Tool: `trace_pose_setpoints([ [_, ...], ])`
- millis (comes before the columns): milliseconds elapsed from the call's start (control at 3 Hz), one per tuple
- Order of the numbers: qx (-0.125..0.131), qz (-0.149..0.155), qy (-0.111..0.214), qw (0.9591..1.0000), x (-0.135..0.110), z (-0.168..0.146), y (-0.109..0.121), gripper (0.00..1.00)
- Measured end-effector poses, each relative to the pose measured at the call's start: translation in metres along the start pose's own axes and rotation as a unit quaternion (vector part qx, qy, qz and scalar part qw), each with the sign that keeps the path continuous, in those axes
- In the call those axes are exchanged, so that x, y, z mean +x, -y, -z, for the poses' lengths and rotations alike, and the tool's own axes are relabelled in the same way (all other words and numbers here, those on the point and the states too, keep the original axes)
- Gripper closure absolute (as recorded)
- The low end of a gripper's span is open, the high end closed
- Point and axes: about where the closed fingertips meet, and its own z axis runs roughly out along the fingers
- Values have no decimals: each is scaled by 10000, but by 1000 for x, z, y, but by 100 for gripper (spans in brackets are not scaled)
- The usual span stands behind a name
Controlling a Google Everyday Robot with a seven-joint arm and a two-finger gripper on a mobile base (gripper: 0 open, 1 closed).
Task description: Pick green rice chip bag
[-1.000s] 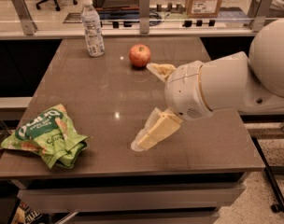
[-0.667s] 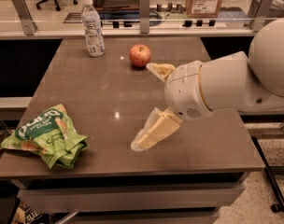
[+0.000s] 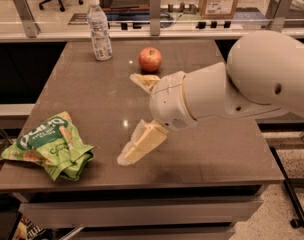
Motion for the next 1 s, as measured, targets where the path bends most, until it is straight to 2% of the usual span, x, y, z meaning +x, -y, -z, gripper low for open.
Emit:
trace_pose_setpoints([
  [333,-286,20,339,9990,-4,-36,-11,0],
  [1000,-591,-25,897,9942,-9,-92,-43,0],
])
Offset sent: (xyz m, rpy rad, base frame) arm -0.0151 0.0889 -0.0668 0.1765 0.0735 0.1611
